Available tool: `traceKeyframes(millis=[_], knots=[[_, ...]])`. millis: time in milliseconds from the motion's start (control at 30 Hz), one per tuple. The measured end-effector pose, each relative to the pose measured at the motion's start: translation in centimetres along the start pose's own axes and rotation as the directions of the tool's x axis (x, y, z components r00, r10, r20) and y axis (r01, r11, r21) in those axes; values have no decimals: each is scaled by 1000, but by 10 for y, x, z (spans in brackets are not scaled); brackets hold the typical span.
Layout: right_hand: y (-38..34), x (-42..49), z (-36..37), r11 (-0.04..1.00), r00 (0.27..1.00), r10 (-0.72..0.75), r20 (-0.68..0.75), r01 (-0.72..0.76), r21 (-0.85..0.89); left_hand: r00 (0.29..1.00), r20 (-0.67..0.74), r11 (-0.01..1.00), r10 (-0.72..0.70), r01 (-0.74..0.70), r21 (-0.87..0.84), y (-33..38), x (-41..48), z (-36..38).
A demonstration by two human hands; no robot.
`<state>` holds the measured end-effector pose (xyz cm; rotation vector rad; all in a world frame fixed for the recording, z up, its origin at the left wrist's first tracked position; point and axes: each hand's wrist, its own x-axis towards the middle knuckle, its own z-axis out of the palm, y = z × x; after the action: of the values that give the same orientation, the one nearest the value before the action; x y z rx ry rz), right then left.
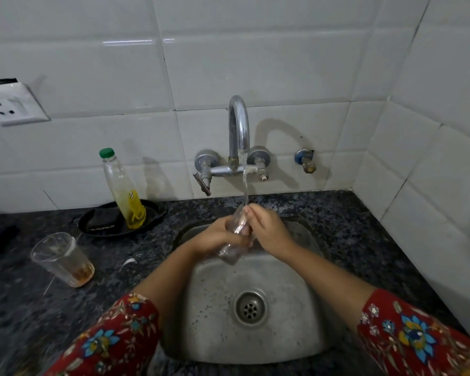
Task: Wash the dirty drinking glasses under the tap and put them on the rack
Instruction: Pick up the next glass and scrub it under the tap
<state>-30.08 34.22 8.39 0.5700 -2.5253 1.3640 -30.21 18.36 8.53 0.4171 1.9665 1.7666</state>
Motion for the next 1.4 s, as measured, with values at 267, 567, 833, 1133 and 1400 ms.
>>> traceKeyframes(millis=[267,567,833,1133,1400], knots=[[-7,17,4,985,982,165,95,-158,-72,924,-361,872,126,70,485,-17,6,11],[-9,18,8,982,978,181,106,-175,-64,907,-413,721,80,234,653,-10,5,13],[-7,5,0,997,996,-80,41,80,4,994,-91,990,68,-56,133,2,1,5],[-14,21,7,867,815,495,301,-484,-116,919,-317,255,233,257,932,-12,-13,31],[-3,-6,9,818,601,575,555,-400,-413,782,-88,787,-617,613,-78,-65,-27,16]])
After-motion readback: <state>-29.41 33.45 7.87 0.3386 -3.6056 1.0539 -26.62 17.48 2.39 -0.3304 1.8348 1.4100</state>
